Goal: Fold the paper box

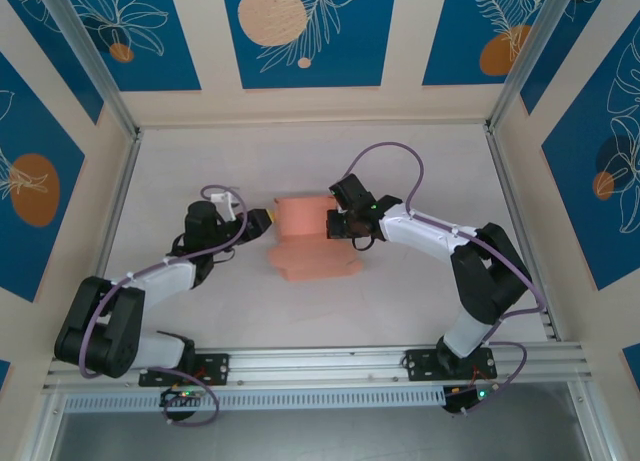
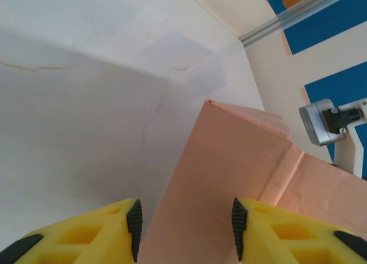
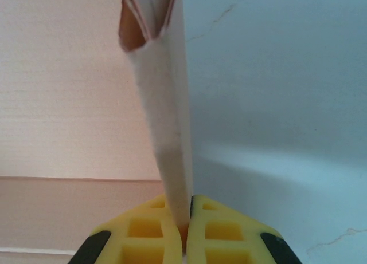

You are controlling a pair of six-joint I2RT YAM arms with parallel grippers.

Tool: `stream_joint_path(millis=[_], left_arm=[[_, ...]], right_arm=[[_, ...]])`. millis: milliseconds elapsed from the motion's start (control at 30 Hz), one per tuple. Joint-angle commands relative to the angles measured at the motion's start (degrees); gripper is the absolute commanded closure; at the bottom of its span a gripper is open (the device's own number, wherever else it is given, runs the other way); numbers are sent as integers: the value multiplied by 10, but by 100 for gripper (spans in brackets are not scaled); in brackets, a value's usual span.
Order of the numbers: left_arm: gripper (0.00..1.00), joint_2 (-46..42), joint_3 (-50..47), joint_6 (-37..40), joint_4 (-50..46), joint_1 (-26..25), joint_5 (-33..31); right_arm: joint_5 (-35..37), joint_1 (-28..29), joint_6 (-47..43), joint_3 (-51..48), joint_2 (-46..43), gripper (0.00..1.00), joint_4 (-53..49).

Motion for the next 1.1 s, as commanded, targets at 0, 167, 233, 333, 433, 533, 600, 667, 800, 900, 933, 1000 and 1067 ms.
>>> stream_joint_path(millis=[0,167,233,333,433,533,600,667,800,900,933,1000,1067], left_arm=[[48,2,7,19,-4,-16,12],[45,-4,6,49,-26,-22,11],[43,-9,6,64,-36,-25,10],[43,-10,10,85,-56,-27,6],[43,0,14,93,-59,-27,2],[43,16,25,98,-53,-29,3],[43,23,37,106,-59,-33,4],[43,30,48,115,-69,-38,1],[43,42,60,120,-77,-45,-8],[46,45,64,123,-91,-47,-26],[48,45,66,125,-100,-48,-35],[51,44,68,135,-117,-52,-50],[53,43,70,148,-135,-57,-69]], right_arm=[[-7,4,14,15,7,95,4],[-8,4,13,16,10,95,4],[-9,4,13,19,13,95,2],[-13,4,13,21,15,95,4],[-18,4,13,21,16,95,6],[-19,6,12,21,14,95,7],[-15,9,10,21,13,95,3],[-10,10,10,24,14,95,-3],[-5,14,12,28,17,95,-13],[-4,17,14,30,17,95,-17],[-3,19,15,31,17,95,-19],[1,23,17,34,17,95,-23],[3,28,19,36,17,95,-25]])
